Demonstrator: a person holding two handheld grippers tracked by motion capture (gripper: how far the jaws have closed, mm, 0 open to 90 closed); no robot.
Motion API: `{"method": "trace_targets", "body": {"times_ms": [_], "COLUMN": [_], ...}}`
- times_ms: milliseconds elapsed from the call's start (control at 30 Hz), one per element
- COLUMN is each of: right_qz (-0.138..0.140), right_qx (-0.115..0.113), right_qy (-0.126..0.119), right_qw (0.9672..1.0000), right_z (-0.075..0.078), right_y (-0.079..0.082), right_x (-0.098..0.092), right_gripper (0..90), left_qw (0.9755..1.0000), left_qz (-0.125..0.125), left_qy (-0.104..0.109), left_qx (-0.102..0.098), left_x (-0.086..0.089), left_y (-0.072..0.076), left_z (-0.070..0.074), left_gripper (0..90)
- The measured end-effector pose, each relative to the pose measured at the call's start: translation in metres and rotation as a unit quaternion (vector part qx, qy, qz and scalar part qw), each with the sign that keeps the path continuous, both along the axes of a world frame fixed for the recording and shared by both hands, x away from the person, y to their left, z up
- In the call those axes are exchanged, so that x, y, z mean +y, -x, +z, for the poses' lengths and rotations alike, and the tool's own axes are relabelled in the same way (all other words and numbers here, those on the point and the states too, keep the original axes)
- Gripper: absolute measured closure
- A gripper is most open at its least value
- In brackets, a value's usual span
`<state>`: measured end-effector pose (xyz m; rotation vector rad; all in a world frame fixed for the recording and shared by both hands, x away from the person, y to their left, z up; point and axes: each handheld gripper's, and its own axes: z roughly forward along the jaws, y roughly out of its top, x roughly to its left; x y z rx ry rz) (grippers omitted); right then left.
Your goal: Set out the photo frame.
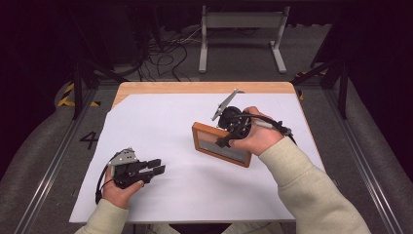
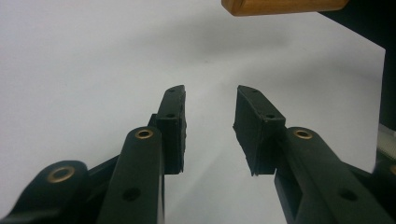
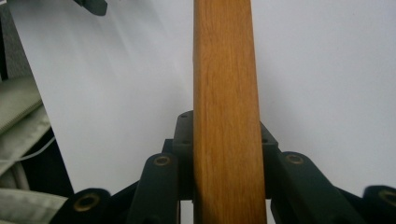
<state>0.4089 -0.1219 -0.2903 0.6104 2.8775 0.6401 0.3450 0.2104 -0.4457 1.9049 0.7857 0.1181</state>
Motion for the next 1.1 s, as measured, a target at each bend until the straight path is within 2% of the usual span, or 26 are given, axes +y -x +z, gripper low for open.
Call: {"method": "trace_targets", "body": {"times_ms": [67,167,300,367,500,567,633,733,900,1100], "right_qz": [0.025,0.075,0.13,0.147,0.19,0.2,0.2,0.213,0.207,0.211], "right_qx": [-0.004,-0.018,-0.024,-0.023,-0.023,-0.02,-0.015,-0.008,0.001,0.008], "right_qy": [0.004,0.014,0.025,0.024,0.022,0.02,0.02,0.015,0.007,-0.012], "right_qw": [0.9997,0.9969,0.9908,0.9886,0.9814,0.9794,0.9794,0.977,0.9782,0.9775], "right_z": [-0.002,-0.006,-0.01,-0.012,-0.02,-0.025,-0.027,-0.036,-0.043,-0.056], "right_y": [-0.005,-0.012,-0.02,-0.023,-0.028,-0.03,-0.031,-0.034,-0.038,-0.04], "right_x": [-0.001,-0.002,-0.004,-0.005,-0.007,-0.007,-0.008,-0.01,-0.012,-0.016], "right_gripper": [71.3,71.3,71.3,71.3,71.3,71.3,71.3,71.3,71.3,71.1], "left_qw": [1.0,1.0,1.0,1.0,0.9999,1.0,0.9999,0.9999,0.9999,0.9999], "left_qz": [0.001,0.001,0.0,-0.001,-0.003,-0.004,-0.005,-0.007,-0.004,-0.007], "left_qy": [0.001,-0.001,0.0,-0.001,0.002,0.0,0.001,0.0,0.001,0.0], "left_qx": [0.003,0.002,0.007,0.005,0.013,0.008,0.012,0.014,0.015,0.014], "left_x": [0.0,0.001,0.001,0.001,0.0,0.0,-0.001,-0.001,-0.001,-0.002], "left_y": [0.001,0.001,0.0,-0.001,-0.001,-0.002,-0.002,-0.002,-0.002,-0.002], "left_z": [-0.001,-0.001,-0.002,-0.003,-0.003,-0.003,-0.003,-0.003,-0.003,-0.004], "left_gripper": [64.6,64.9,65.1,65.0,65.4,65.4,65.4,65.4,65.4,65.3]}}
